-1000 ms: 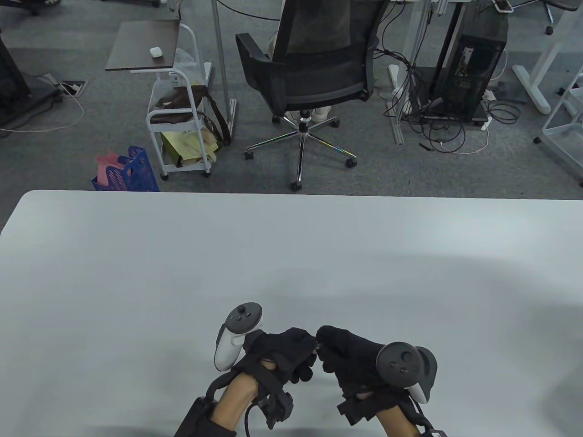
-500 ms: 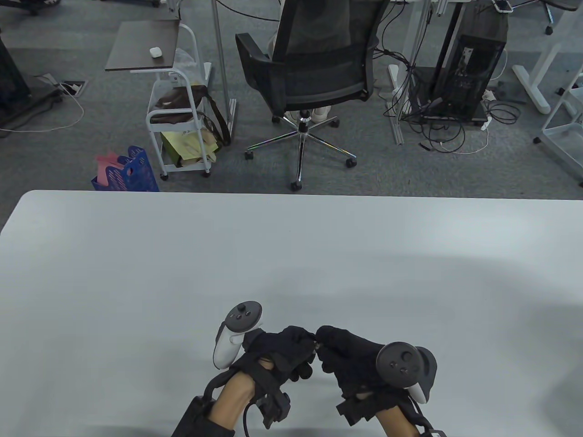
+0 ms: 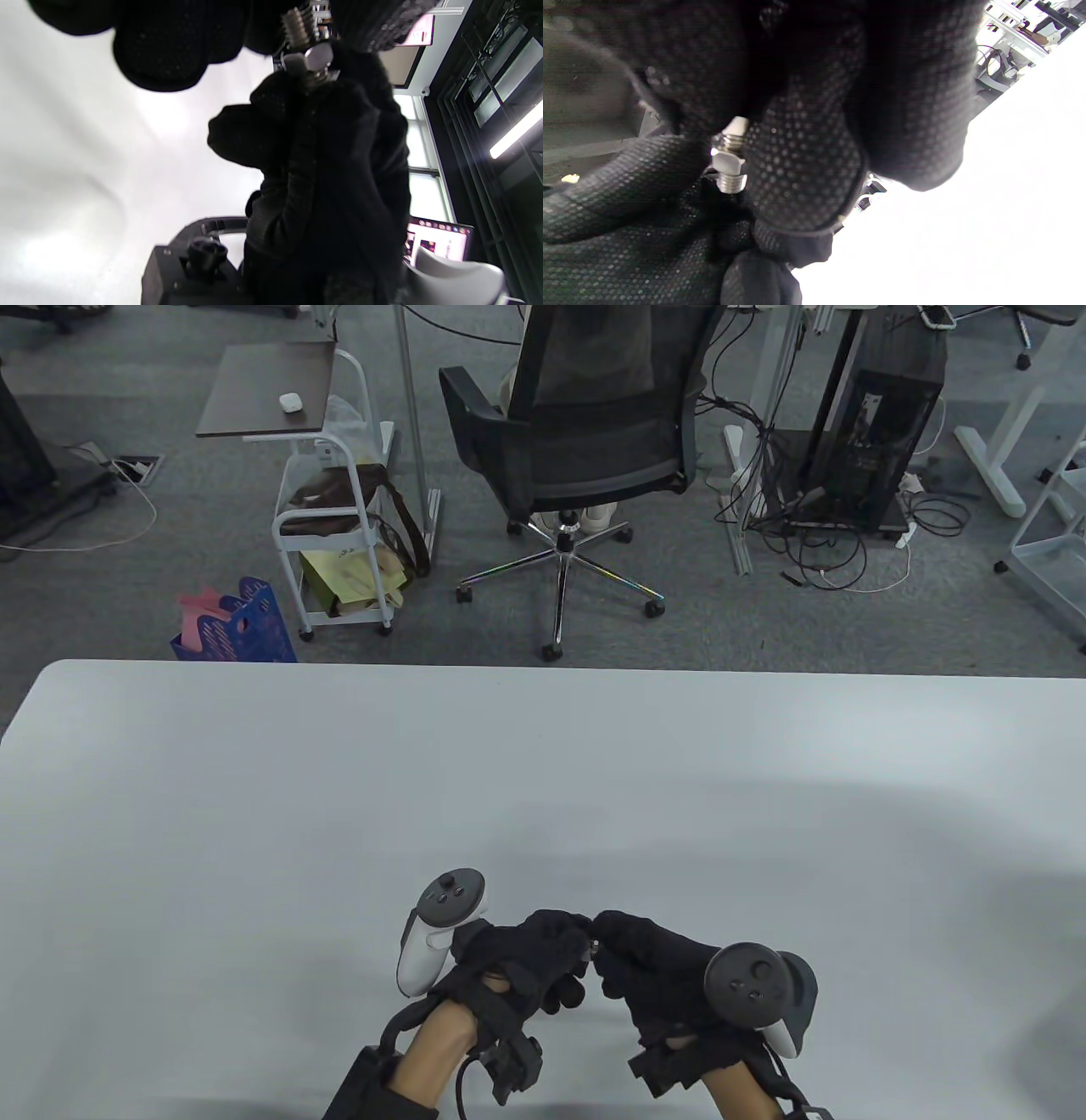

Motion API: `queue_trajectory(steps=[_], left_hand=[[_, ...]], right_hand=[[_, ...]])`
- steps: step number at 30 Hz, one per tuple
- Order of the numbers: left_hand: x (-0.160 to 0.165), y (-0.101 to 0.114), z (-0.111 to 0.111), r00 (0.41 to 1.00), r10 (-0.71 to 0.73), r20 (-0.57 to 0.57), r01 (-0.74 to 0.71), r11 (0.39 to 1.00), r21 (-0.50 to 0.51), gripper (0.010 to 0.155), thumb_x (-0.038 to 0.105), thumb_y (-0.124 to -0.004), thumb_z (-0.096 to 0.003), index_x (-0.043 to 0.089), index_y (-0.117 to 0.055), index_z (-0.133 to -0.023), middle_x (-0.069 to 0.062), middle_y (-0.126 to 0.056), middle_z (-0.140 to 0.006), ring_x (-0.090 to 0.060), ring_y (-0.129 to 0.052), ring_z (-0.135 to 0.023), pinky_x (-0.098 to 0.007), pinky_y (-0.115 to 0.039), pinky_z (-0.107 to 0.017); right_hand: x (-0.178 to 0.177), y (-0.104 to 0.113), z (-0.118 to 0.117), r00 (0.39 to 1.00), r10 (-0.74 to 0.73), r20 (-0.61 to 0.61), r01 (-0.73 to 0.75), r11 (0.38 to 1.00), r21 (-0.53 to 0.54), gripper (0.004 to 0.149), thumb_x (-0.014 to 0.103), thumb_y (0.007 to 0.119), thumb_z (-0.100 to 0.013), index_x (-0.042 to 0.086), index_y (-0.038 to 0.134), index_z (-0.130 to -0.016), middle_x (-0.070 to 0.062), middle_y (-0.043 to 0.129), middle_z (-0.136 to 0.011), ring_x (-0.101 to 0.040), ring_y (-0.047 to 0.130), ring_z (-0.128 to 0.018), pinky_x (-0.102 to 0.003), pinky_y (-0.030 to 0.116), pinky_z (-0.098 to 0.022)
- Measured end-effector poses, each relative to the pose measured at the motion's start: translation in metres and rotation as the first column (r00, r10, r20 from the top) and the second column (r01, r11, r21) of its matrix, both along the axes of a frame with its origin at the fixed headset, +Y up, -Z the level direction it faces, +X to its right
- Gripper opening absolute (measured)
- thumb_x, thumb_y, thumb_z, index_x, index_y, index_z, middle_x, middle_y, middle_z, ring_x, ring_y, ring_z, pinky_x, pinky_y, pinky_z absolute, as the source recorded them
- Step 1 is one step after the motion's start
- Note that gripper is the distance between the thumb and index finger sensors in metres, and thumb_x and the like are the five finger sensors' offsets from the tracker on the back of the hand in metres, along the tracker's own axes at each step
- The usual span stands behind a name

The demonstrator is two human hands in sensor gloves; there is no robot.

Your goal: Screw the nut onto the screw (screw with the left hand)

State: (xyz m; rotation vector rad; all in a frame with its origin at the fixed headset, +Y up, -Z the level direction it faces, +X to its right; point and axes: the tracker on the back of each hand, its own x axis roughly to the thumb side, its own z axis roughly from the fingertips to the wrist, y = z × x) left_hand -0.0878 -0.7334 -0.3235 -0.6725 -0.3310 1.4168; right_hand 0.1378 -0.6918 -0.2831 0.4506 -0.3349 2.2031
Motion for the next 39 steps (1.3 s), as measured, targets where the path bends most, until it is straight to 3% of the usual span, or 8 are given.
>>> queue_trajectory(steps=[4,11,16,22,27,34,36,39], left_hand=[[0.0015,0.0007,-0.0006,1.0,-0.018,0.009,0.018,1.0,0.011,0.056,0.039,-0.072,-0.0443,0.003,-0.075,-0.086,-0.027,-0.081,-0.077,-0.045,-0.09,-0.05,-0.057,-0.071,-0.04],[0.0017,-0.0017,0.0004,0.999,0.029,0.026,-0.029,0.999,-0.014,0.067,0.045,-0.069,-0.0449,0.006,-0.059,-0.098,-0.027,-0.072,-0.086,-0.043,-0.086,-0.057,-0.056,-0.069,-0.044],[0.0021,0.0005,-0.0002,1.0,-0.018,0.004,0.018,1.0,0.014,0.056,0.04,-0.07,-0.0444,0.003,-0.076,-0.085,-0.027,-0.081,-0.076,-0.044,-0.09,-0.049,-0.057,-0.071,-0.039],[0.002,0.0001,0.0008,0.999,0.028,0.037,-0.027,1.0,-0.005,0.066,0.045,-0.069,-0.0451,0.007,-0.058,-0.098,-0.025,-0.072,-0.085,-0.042,-0.086,-0.057,-0.055,-0.069,-0.044],[0.0018,0.0006,-0.0004,1.0,-0.016,0.01,0.016,1.0,0.014,0.056,0.04,-0.07,-0.0445,0.003,-0.074,-0.086,-0.027,-0.081,-0.077,-0.045,-0.09,-0.05,-0.057,-0.071,-0.04],[0.0016,-0.0004,0.0003,1.0,0.0,0.017,0.0,1.0,0.002,0.066,0.044,-0.069,-0.0452,0.005,-0.06,-0.098,-0.028,-0.072,-0.085,-0.044,-0.086,-0.057,-0.056,-0.069,-0.044],[0.0016,-0.0002,-0.0006,0.999,-0.037,-0.011,0.038,0.998,0.04,0.059,0.042,-0.07,-0.0444,0.004,-0.075,-0.089,-0.028,-0.08,-0.079,-0.045,-0.089,-0.051,-0.057,-0.07,-0.041],[0.0029,0.0034,-0.0012,0.999,-0.036,0.029,0.035,0.998,0.047,0.054,0.038,-0.071,-0.0446,0.004,-0.072,-0.087,-0.026,-0.079,-0.078,-0.043,-0.089,-0.051,-0.056,-0.07,-0.041]], right_hand=[[-0.0014,-0.0003,0.0004,1.0,0.009,-0.003,-0.009,1.0,0.0,0.045,0.037,0.092,-0.032,0.02,0.09,-0.074,-0.001,0.106,-0.058,-0.009,0.118,-0.028,-0.034,0.104,-0.03],[0.0003,0.001,0.0003,1.0,-0.015,-0.002,0.015,1.0,-0.005,0.045,0.036,0.092,-0.032,0.019,0.09,-0.074,-0.003,0.106,-0.058,-0.009,0.118,-0.028,-0.034,0.104,-0.029],[-0.0014,0.0008,0.0009,1.0,0.015,0.002,-0.015,1.0,0.006,0.045,0.037,0.092,-0.032,0.02,0.09,-0.074,-0.001,0.106,-0.058,-0.009,0.118,-0.028,-0.034,0.104,-0.03],[-0.0002,0.0022,0.0011,1.0,0.002,0.005,-0.002,1.0,0.008,0.045,0.036,0.092,-0.032,0.019,0.09,-0.074,-0.002,0.106,-0.058,-0.009,0.118,-0.028,-0.034,0.104,-0.029],[-0.0012,0.0013,0.0009,1.0,0.009,0.003,-0.009,1.0,0.004,0.045,0.037,0.092,-0.032,0.019,0.09,-0.074,-0.002,0.106,-0.058,-0.009,0.118,-0.028,-0.034,0.104,-0.03],[-0.0001,0.0013,0.0005,1.0,-0.009,0.001,0.009,1.0,-0.001,0.043,0.036,0.092,-0.035,0.019,0.09,-0.074,-0.002,0.106,-0.058,-0.009,0.118,-0.028,-0.034,0.104,-0.03],[-0.0011,0.0005,0.0005,1.0,0.002,0.002,-0.002,1.0,-0.004,0.042,0.036,0.092,-0.035,0.019,0.09,-0.074,-0.003,0.106,-0.058,-0.009,0.118,-0.029,-0.034,0.104,-0.03],[-0.0015,-0.0004,0.0005,1.0,-0.009,0.001,0.009,1.0,-0.009,0.042,0.036,0.092,-0.035,0.019,0.09,-0.074,-0.002,0.106,-0.058,-0.009,0.118,-0.028,-0.034,0.104,-0.03]])
